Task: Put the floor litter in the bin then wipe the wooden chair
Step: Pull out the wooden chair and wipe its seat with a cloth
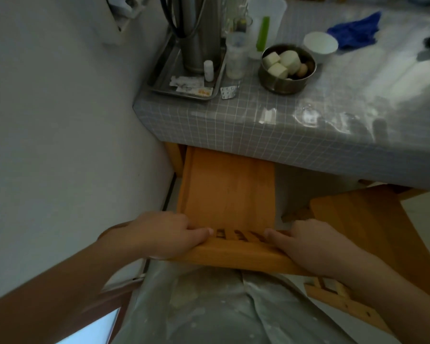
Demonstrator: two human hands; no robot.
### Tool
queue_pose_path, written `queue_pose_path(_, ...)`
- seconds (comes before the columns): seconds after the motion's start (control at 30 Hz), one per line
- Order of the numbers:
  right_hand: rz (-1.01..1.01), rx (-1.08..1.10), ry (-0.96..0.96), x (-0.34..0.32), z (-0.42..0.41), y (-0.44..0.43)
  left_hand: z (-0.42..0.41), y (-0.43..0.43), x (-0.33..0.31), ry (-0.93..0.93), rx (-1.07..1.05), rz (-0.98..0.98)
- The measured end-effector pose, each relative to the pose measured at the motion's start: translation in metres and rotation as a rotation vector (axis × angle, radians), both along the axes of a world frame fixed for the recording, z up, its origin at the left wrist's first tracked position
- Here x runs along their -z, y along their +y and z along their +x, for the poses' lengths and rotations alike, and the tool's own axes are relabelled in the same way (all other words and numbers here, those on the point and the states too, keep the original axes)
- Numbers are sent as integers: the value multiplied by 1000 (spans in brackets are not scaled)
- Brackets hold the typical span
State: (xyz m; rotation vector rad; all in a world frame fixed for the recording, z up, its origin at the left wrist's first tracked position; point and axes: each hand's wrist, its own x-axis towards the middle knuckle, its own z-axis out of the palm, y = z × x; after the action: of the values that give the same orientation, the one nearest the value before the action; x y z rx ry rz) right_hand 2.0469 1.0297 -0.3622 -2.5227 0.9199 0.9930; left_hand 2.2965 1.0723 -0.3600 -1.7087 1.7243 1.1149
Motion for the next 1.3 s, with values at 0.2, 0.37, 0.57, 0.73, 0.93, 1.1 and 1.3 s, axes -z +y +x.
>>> queue_pose_path(0.2, -6, 23, 12, 11, 13, -52, 10, -53, 11, -21, 12, -36)
queue_pose_path(0.37, -8, 138, -14, 22, 35, -109, 34, -118, 26, -33, -2, -86)
queue_pose_path(0.57, 33, 373, -33, 32, 62, -169, 61, -183, 33, -40, 55, -128)
queue_pose_path(0.73, 20, 568, -110, 45, 79, -215, 82, -233, 37, -38, 52, -141)
queue_pose_path(0.93, 81, 506, -109, 54, 96, -268, 95, -289, 48, -46, 56, -124)
queue_pose_path(1.1, 54, 554, -190, 54, 103, -296, 101, -327, 53, -25, 48, -51)
queue_pose_path(1.3, 158, 633, -175, 49, 101, -320, 102, -351, 52, -23, 79, -18)
